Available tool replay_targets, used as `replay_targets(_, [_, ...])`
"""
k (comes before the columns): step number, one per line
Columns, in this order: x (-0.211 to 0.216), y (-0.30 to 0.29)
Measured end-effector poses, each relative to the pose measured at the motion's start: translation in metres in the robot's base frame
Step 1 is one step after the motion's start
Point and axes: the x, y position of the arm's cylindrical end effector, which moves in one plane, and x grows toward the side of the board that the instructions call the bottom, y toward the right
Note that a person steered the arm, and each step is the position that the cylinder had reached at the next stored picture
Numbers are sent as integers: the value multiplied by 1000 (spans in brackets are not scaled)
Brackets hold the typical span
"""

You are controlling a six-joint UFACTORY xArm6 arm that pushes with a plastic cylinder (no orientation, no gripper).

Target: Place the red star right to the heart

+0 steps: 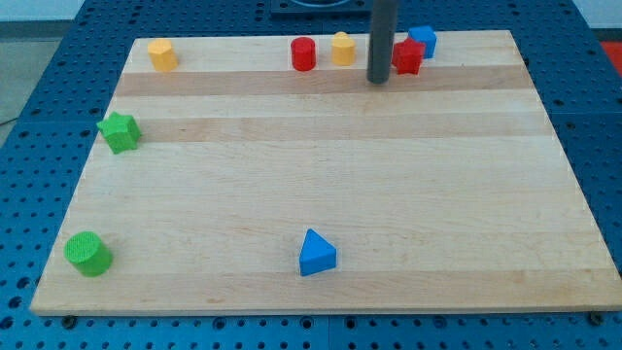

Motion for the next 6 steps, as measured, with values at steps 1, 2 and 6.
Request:
replay_targets(1, [-1,47])
replay_targets(2, [-15,54])
replay_targets(6, [-55,10])
